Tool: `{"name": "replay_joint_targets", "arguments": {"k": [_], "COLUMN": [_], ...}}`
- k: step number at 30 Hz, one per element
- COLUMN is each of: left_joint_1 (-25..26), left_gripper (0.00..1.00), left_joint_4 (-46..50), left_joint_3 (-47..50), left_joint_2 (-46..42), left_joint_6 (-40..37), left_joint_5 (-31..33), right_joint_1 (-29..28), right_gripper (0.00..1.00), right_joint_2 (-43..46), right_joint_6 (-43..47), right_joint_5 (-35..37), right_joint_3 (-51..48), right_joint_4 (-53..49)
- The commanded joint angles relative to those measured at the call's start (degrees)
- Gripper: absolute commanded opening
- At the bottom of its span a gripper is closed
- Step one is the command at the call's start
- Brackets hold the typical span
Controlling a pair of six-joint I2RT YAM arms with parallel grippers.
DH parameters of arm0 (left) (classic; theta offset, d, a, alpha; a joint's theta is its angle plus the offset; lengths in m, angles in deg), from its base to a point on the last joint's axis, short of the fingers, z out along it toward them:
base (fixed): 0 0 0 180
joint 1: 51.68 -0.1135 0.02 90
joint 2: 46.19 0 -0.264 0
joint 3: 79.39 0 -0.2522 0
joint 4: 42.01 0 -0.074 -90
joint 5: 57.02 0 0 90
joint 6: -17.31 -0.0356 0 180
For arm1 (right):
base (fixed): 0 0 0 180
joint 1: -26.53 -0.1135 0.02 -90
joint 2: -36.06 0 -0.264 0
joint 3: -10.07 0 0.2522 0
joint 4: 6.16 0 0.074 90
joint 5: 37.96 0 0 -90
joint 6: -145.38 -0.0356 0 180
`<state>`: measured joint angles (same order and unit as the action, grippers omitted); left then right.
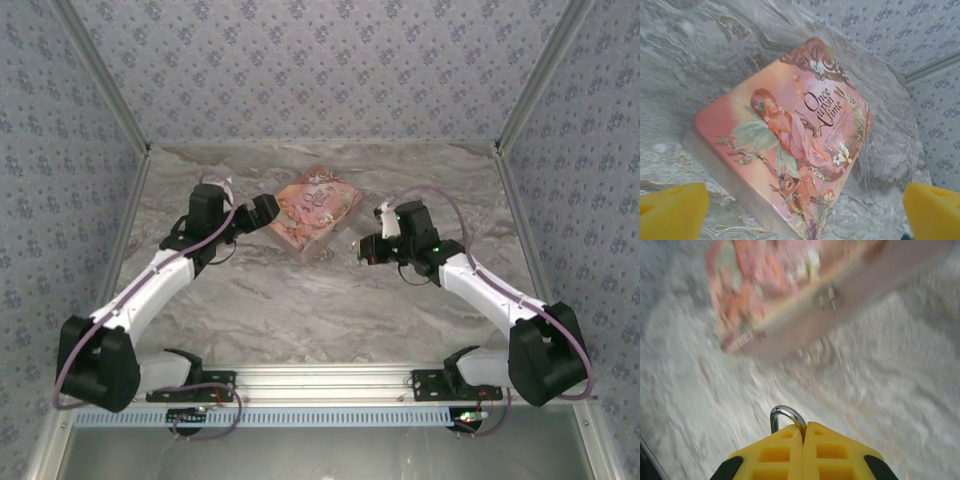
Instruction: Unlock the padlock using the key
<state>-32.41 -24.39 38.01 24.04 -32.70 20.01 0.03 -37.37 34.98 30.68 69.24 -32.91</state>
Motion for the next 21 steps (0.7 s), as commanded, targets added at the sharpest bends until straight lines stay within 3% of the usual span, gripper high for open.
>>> {"name": "replay_joint_targets", "arguments": {"k": [1, 11, 16, 21], "left_joint_1": [-0.8, -2.1, -3.3, -5.2], "left_gripper": [0.99, 0.99, 0.99, 0.99], "left_joint_4": [4.0, 6.4, 8.4, 9.8], "left_joint_3": [2.1, 3.8, 2.9, 3.1], "left_joint_2": [-2.2, -5.1, -7.1, -10.7], "left_joint_6": [-1.9, -2.0, -3.2, -4.3], "left_joint_5": [2.8, 3.7, 3.8, 5.3], "right_joint_1": [-2.3, -7.6, -7.3, -3.6], "right_gripper": [0.00, 0.01, 0.29, 0.40], "right_joint_2": [-2.1, -14.2, -10.8, -3.5], "right_joint_6": [2.8, 1.1, 1.2, 3.9], "right_joint_5": [3.3, 7.3, 9.1, 12.5], "right_joint_3": [1.6, 5.1, 5.7, 6.4], "right_joint_4": [-17.4, -17.1, -15.8, -17.3]}}
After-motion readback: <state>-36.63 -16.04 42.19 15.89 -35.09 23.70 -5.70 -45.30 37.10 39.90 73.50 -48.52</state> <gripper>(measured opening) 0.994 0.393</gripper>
